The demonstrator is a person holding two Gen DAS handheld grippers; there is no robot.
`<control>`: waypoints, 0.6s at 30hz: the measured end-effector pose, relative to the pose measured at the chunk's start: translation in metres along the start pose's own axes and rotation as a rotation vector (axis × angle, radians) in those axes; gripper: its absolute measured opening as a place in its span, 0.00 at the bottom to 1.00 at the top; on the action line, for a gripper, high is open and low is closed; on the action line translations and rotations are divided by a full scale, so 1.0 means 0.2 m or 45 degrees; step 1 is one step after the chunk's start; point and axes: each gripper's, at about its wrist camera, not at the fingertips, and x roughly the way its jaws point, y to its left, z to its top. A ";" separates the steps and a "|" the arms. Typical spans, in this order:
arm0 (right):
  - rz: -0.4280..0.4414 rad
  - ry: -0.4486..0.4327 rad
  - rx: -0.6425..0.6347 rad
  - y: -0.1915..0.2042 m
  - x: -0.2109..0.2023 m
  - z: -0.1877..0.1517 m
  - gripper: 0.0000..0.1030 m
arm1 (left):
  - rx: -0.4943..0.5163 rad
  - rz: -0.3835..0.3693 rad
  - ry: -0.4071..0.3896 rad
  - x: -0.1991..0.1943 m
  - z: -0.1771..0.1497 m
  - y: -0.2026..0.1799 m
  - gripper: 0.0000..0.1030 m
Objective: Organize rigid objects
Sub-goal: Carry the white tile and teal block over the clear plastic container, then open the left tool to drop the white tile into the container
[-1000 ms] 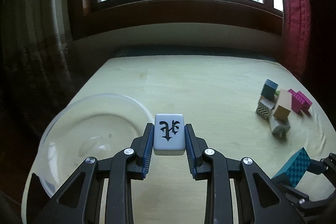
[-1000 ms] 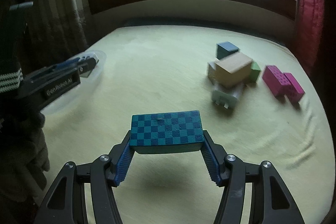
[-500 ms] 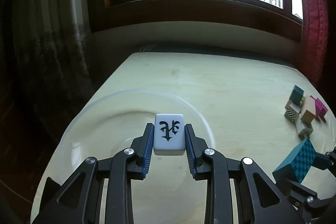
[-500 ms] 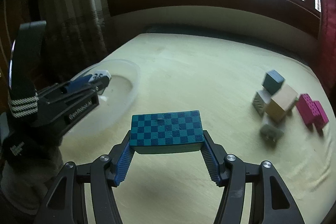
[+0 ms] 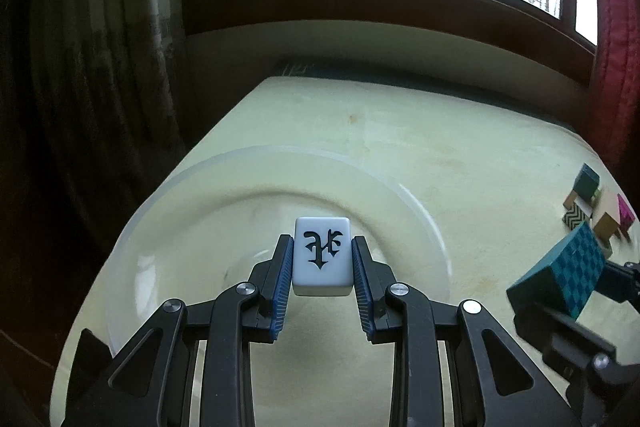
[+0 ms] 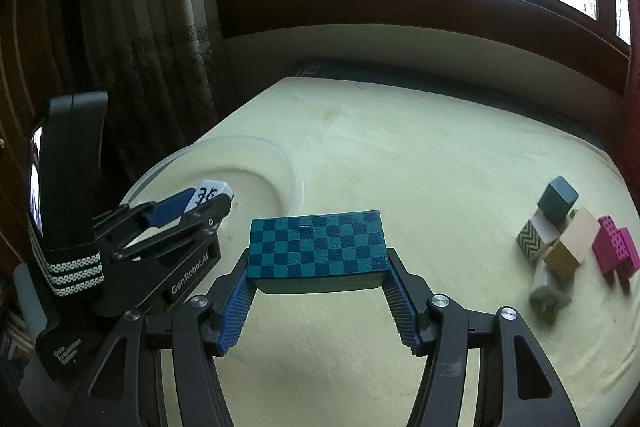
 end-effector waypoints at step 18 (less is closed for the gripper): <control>0.015 -0.011 0.013 0.07 0.03 0.03 0.62 | -0.123 0.091 -0.045 -0.04 0.04 0.14 0.45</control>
